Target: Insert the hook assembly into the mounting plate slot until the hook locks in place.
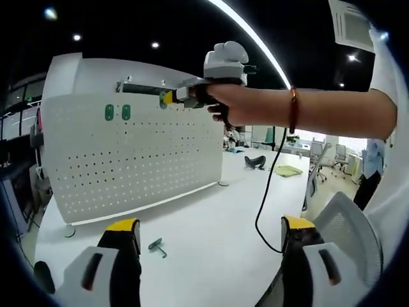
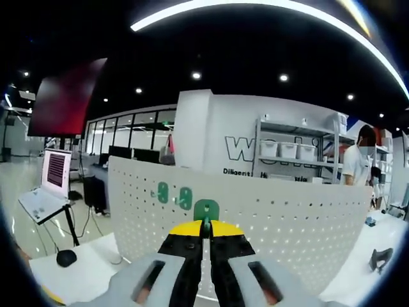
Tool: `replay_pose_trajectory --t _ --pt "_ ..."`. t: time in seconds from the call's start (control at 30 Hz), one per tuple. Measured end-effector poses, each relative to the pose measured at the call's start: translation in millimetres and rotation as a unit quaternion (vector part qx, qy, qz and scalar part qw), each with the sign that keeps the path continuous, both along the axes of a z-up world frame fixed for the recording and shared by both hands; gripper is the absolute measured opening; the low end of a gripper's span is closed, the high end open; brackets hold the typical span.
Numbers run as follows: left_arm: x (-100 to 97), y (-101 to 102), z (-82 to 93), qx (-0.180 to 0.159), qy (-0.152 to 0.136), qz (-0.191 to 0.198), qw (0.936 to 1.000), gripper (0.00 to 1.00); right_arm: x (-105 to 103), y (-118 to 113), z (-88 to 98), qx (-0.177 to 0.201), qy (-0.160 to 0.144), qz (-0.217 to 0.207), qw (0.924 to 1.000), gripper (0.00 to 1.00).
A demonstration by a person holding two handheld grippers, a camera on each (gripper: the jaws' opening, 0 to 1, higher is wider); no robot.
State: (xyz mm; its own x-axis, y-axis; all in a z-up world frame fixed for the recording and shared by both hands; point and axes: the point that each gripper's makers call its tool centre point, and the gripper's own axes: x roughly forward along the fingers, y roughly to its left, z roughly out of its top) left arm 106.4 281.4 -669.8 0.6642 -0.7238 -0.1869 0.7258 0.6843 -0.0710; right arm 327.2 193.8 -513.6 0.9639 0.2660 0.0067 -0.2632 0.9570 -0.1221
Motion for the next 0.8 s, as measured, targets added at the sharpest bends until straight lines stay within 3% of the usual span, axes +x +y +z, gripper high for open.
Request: replay_pose_trajectory --t 0.47,0.8 --pt "2.7 2 10.7 -0.021 -0.003 -0.002 0.9998 0.92 9 2 -7.5 0.008 0.009 -0.017 0.9998 0.01" --pt "2.0 4 4.1 -0.007 0.001 -0.004 1.0 0.92 27 5 -7.8 0.003 0.012 -0.016 0.9998 0.01"
